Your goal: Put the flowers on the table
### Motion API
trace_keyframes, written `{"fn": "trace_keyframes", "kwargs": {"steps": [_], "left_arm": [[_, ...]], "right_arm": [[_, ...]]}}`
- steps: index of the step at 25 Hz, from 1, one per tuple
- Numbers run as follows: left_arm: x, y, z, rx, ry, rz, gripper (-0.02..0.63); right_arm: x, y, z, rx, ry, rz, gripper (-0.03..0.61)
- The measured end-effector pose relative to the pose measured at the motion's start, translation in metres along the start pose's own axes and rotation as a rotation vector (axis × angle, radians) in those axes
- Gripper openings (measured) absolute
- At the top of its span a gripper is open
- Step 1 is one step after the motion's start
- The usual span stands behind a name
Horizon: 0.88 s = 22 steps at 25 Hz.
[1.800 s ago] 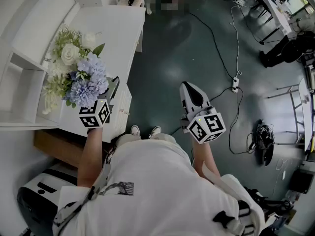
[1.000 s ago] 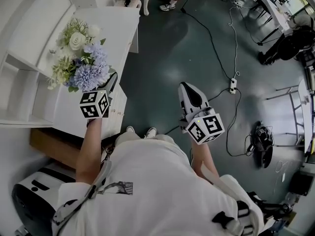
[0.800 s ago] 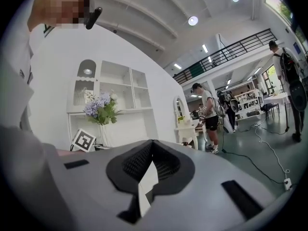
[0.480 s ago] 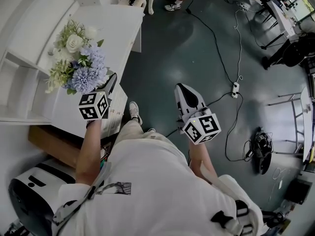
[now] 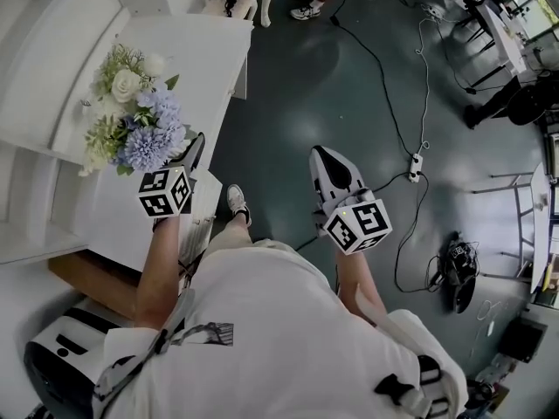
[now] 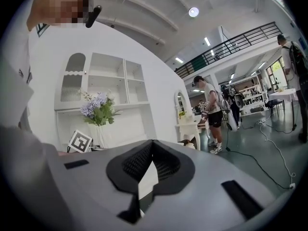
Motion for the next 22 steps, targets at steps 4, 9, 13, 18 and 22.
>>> {"fn": "trace_keyframes", "kwargs": {"steps": [4, 9, 13, 18, 22], "left_arm": [[-0.013, 0.001, 0.047, 0.022, -0.003, -0.019, 0.38], [-0.014, 0.001, 0.057, 0.041, -0.027, -0.021, 0.38], [-0.029, 0.021, 0.103, 0.049, -0.017, -0.034, 0.38], [-0.042, 0.045, 0.141, 0.055, -0.005, -0.047, 0.38], [-0.05, 0.055, 0.165, 0.05, 0.005, -0.069, 0.38]], "right_arm": [[-0.012, -0.03, 0.038, -0.006, 0.028, -0.01, 0.009], [-0.018, -0.035, 0.059, -0.028, 0.028, -0.039, 0.009], [-0.033, -0.058, 0.12, -0.047, 0.038, -0.044, 0.009], [-0.036, -0.076, 0.173, -0.053, 0.05, -0.024, 0.009], [-0.034, -0.091, 0.193, -0.047, 0.079, -0.003, 0.009]]}}
Point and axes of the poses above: the fingertips, and each gripper's own axes: z forward along the fingers, y to its left, x out of its underside, the point moved 10 cm from there along -z, backward along the fingers, and after that the axes turned 10 degrees about -x, right-handed, at the moved point
